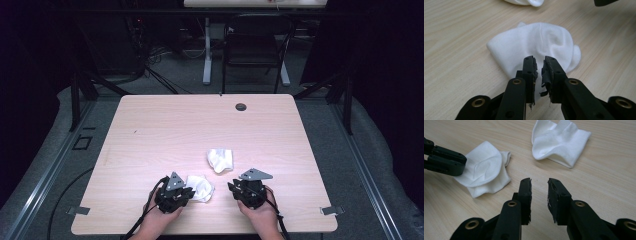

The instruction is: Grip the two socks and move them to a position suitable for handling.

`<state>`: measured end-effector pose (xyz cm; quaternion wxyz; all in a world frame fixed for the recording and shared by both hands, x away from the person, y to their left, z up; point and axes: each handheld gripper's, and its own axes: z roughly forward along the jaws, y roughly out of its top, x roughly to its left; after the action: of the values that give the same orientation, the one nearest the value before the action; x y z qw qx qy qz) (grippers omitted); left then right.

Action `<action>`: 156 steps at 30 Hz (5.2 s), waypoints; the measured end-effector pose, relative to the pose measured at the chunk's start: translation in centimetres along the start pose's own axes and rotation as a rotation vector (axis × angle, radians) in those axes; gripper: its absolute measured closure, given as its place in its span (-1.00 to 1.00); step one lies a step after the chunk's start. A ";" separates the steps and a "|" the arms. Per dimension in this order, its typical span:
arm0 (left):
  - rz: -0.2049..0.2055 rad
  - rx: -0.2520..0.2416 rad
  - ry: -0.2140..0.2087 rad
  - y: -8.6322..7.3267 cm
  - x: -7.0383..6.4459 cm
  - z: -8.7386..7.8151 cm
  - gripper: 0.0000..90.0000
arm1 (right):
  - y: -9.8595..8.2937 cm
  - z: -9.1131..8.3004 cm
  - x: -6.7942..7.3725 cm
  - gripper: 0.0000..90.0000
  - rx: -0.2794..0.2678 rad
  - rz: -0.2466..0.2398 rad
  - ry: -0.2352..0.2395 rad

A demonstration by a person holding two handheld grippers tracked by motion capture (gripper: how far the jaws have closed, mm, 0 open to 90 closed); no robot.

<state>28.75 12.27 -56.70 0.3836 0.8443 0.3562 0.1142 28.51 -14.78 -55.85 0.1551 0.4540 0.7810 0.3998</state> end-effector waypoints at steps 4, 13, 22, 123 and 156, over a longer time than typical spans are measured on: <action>-0.006 -0.018 -0.010 0.5 0.1 -0.1 0.71 | 0.0 0.0 0.0 0.61 0.001 0.000 0.000; 0.004 -0.031 -0.027 1.6 -0.2 0.8 0.53 | 0.0 0.2 0.1 0.61 0.007 -0.001 0.001; 0.048 0.018 -0.010 1.6 -0.7 2.3 0.66 | 0.0 0.4 0.3 0.61 0.002 -0.004 0.005; -0.042 0.028 -0.021 -2.2 2.0 -1.4 0.49 | -0.7 1.6 1.6 0.94 0.155 -0.050 0.082; -0.136 -0.097 0.042 -1.5 6.0 -4.0 0.35 | 7.9 8.1 -2.4 0.64 0.091 0.016 -0.073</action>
<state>30.44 19.32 -55.55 0.4234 0.7961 0.4146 0.1227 39.35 -10.70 -55.24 0.1594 0.4810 0.7886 0.3483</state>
